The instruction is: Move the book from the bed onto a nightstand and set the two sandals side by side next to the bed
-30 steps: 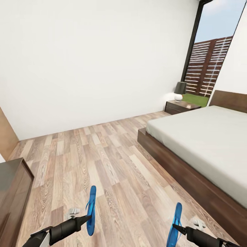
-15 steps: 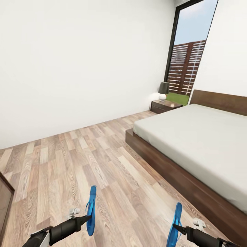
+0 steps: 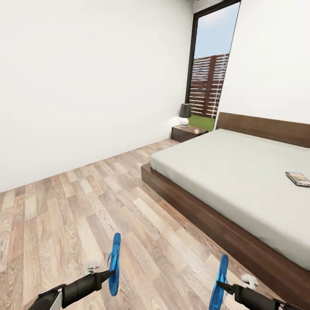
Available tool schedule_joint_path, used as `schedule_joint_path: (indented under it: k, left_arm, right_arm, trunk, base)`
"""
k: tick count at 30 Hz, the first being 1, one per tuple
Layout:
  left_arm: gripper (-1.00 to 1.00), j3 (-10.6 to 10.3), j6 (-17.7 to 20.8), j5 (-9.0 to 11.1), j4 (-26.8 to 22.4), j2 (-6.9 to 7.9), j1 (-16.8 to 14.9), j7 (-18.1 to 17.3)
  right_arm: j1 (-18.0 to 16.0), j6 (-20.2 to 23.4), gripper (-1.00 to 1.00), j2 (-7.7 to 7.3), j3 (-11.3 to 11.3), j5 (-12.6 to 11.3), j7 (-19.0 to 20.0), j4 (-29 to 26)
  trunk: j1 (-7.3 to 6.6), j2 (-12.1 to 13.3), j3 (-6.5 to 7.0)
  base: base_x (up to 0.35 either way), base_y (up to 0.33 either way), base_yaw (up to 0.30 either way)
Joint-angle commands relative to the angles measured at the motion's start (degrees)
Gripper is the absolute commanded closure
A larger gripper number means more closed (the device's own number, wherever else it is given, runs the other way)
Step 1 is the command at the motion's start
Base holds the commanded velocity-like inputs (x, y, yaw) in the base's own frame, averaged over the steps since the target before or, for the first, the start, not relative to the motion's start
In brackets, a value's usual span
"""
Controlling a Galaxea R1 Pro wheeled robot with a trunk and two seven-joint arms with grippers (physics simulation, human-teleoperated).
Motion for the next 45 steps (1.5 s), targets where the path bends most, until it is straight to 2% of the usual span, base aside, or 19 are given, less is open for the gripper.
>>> schedule_joint_path:
  k: [1, 45]
  left_arm:
    - [1.0, 0.1, 0.5, 0.1, 0.0, 0.0, 0.0, -0.3]
    - [1.0, 0.1, 0.5, 0.1, 0.0, 0.0, 0.0, -0.3]
  right_arm:
    - [0.0, 0.6, 1.0, 0.0, -0.1, -0.5, 0.1, 0.0]
    - [-0.1, 0.6, 1.0, -0.1, -0.2, -0.5, 0.1, 0.0]
  trunk:
    - [-0.23, 0.4, 0.13]
    - [-9.9, 18.0, 8.03]
  base:
    - [0.0, 0.0, -0.282]
    - [0.0, 0.0, -0.282]
